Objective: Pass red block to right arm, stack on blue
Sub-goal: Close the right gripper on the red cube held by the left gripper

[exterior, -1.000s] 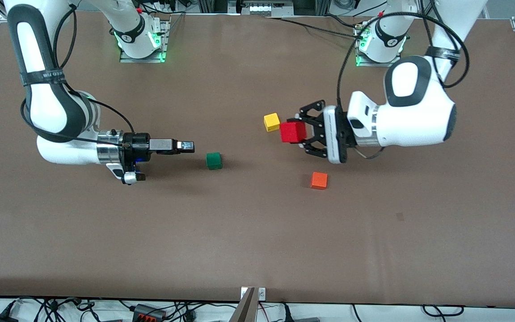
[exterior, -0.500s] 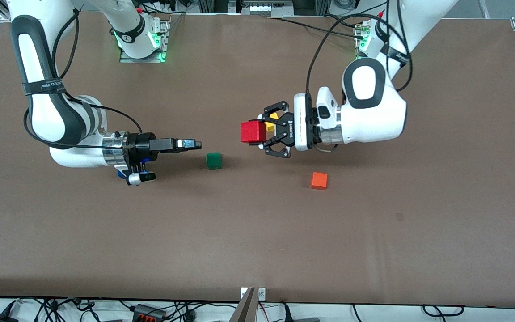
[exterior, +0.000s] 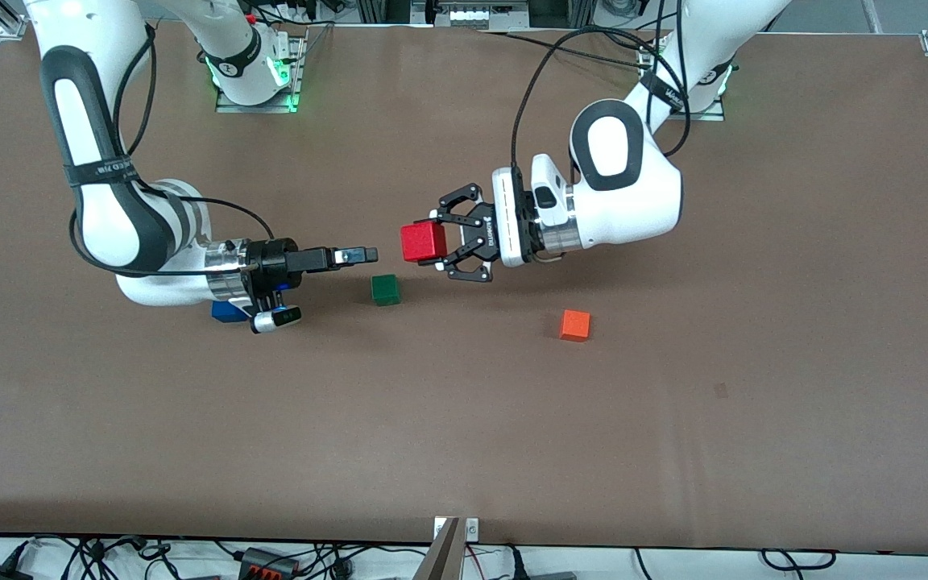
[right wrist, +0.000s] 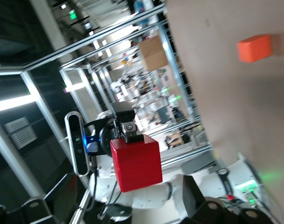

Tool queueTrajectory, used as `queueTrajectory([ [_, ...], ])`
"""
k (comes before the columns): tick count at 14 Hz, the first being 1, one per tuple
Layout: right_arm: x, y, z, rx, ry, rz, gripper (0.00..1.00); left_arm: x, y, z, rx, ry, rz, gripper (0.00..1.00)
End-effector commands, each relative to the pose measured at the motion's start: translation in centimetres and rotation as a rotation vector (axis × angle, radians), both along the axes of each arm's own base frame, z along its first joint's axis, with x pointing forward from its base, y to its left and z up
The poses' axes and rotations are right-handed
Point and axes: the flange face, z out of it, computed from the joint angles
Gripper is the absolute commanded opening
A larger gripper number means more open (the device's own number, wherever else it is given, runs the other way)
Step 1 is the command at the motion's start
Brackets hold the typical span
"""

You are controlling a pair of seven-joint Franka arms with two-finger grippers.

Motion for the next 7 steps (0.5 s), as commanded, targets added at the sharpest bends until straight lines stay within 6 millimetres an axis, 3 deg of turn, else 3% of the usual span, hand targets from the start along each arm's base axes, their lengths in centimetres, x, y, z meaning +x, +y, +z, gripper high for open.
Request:
queueTrajectory([
  [1,0.1,0.9,-1.2,0.095,-0.027,-0.001,1.0,0.0,-1.7,0.2,-0.057,-0.033,0.031,0.09],
  [3,0.2,1.1,-1.8,0.112,-0.049,0.01,1.0,0.9,-1.9,-0.4,-0.077,-0.041,0.041,0.09],
  [7,0.1,3.0,-0.7,0.115,-0.058,0.042,1.0,0.8,-2.7,-1.3,-0.073,-0.03,0.047,0.09],
])
